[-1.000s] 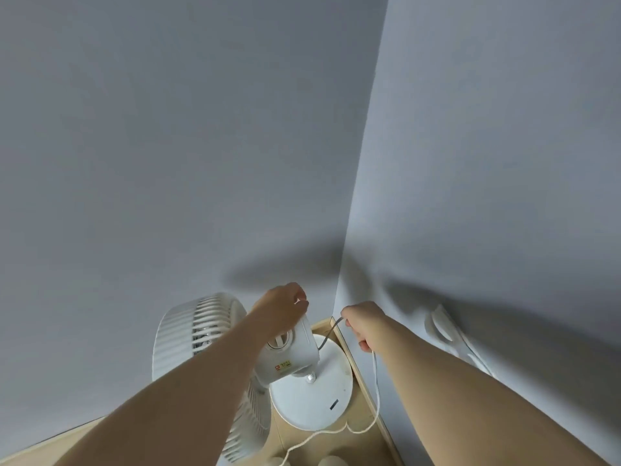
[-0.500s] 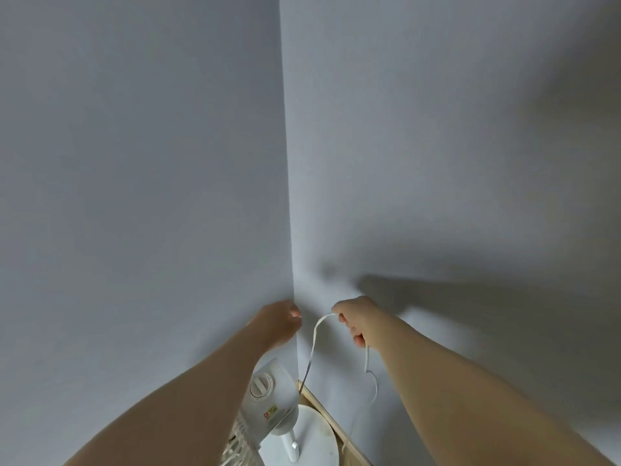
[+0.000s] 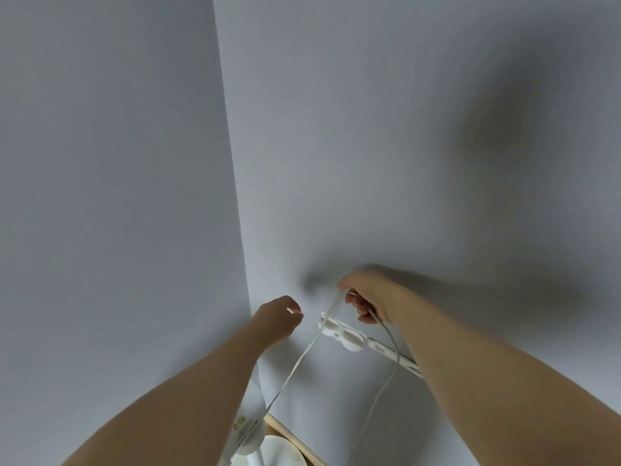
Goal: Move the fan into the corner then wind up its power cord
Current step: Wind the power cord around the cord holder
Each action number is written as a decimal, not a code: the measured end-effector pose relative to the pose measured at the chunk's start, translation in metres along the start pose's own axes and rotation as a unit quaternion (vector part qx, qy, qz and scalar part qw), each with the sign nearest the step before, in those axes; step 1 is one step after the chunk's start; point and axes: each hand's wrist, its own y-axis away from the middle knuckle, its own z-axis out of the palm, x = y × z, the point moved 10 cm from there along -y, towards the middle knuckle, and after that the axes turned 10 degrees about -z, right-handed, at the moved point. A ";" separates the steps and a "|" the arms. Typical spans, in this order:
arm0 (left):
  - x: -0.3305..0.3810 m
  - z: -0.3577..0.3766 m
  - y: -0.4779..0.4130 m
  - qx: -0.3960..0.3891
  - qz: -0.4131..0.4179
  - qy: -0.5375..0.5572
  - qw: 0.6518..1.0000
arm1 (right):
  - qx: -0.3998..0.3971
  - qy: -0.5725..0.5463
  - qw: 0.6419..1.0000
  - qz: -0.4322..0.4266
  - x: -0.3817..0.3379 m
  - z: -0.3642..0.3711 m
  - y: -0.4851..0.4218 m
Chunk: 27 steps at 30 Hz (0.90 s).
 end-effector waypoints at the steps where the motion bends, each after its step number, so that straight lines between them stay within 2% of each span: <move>1: 0.002 -0.001 0.001 0.006 -0.002 0.008 1.000 | -0.006 0.010 1.000 0.002 0.000 -0.001 0.004; 7: 0.030 0.013 0.012 0.001 0.009 0.042 0.999 | -0.015 0.078 0.997 0.009 0.007 -0.036 0.025; 10: 0.033 0.024 0.018 -0.004 0.007 0.048 0.999 | -0.052 0.131 0.990 0.029 0.020 -0.036 0.031; 13: 0.028 0.032 0.022 0.004 -0.005 0.036 0.999 | -0.076 0.134 0.987 0.044 0.033 -0.030 0.037; 19: 0.025 0.052 0.024 -0.009 -0.014 0.010 1.000 | 0.011 0.116 0.992 0.053 0.064 -0.049 0.039; 25: 0.037 0.061 0.009 -0.021 0.016 -0.004 1.000 | 0.088 0.117 0.989 0.034 0.080 -0.061 0.024; 27: 0.038 0.062 0.000 -0.033 0.029 -0.011 0.999 | 0.100 0.071 0.992 0.035 0.087 -0.057 0.016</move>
